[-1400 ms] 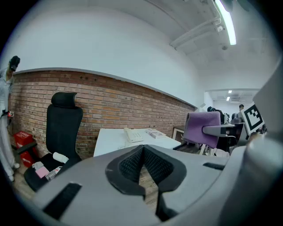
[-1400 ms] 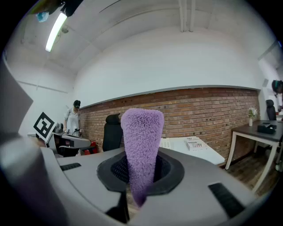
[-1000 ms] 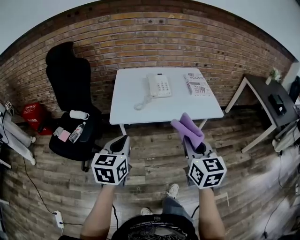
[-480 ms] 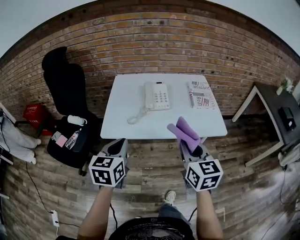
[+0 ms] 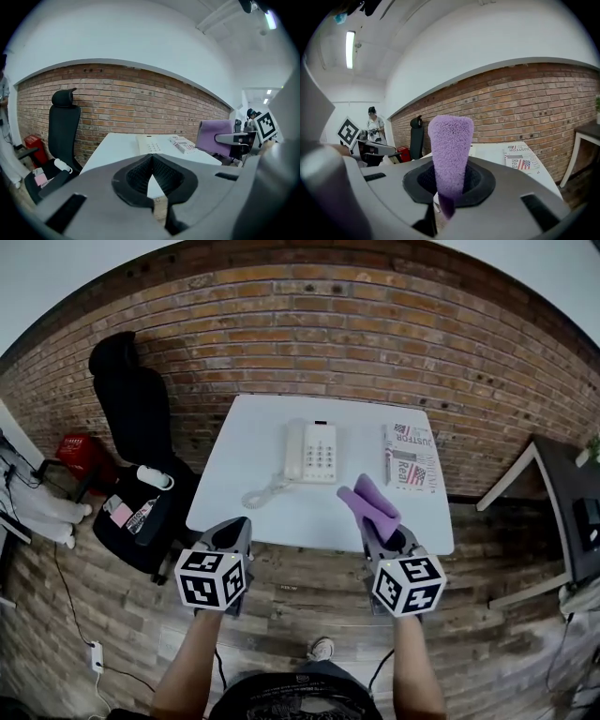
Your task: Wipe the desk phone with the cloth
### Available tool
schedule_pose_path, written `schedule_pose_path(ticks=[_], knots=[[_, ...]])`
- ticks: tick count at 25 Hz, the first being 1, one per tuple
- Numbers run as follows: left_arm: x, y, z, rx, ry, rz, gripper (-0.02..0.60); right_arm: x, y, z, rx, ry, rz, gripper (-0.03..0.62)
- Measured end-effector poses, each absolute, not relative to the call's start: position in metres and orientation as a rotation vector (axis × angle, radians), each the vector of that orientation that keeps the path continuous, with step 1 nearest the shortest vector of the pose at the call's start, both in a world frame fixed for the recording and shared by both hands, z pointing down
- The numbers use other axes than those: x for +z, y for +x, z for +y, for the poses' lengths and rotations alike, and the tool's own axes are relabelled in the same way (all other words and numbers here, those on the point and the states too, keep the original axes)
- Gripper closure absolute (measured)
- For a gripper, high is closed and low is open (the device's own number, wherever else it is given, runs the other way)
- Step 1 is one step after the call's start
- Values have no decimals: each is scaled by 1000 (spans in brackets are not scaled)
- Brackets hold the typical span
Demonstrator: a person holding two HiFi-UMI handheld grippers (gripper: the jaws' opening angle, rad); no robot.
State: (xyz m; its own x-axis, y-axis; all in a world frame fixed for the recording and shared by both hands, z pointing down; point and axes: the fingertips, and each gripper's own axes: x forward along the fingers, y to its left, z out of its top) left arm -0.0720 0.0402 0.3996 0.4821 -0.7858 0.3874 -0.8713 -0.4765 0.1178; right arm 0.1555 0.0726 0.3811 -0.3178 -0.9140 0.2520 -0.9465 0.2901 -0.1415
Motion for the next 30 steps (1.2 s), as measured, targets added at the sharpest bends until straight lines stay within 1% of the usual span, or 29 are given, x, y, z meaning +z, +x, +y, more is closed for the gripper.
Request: schedule_pose_path(ticks=[12,21,30], knots=[[406,-44,5,398,2356,-1505,577,395,182,15,397,1569,-2493,549],[414,-46,-30,368,2333,-1530,577,394,174,-52,311,1442,-2493,549],[423,-47,-110,373,2352,-1473,577,396,162,-146,303,1405,-2451,549]])
